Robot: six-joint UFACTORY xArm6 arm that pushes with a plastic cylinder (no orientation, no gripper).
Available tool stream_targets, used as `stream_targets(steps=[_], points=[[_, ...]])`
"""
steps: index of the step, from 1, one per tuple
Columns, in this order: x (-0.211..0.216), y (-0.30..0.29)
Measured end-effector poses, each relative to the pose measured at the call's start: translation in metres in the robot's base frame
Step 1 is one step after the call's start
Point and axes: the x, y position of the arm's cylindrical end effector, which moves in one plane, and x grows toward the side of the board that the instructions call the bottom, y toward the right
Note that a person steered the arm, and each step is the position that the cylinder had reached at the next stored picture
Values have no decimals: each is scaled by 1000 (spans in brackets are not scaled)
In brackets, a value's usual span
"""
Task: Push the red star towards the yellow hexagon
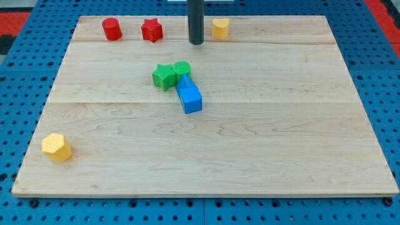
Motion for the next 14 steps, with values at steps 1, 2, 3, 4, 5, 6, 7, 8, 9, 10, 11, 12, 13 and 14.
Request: stream_targets(steps=[1,2,3,4,5,6,7,8,9,10,11,12,13,14], points=[[-36,-14],[-38,-56],[-37,-99],[-33,-101],[8,-102],[4,-90],[-2,-106],[3,-109],[53,-113],[53,-102],[46,-78],[2,-92],[15,-134],[46,-163]])
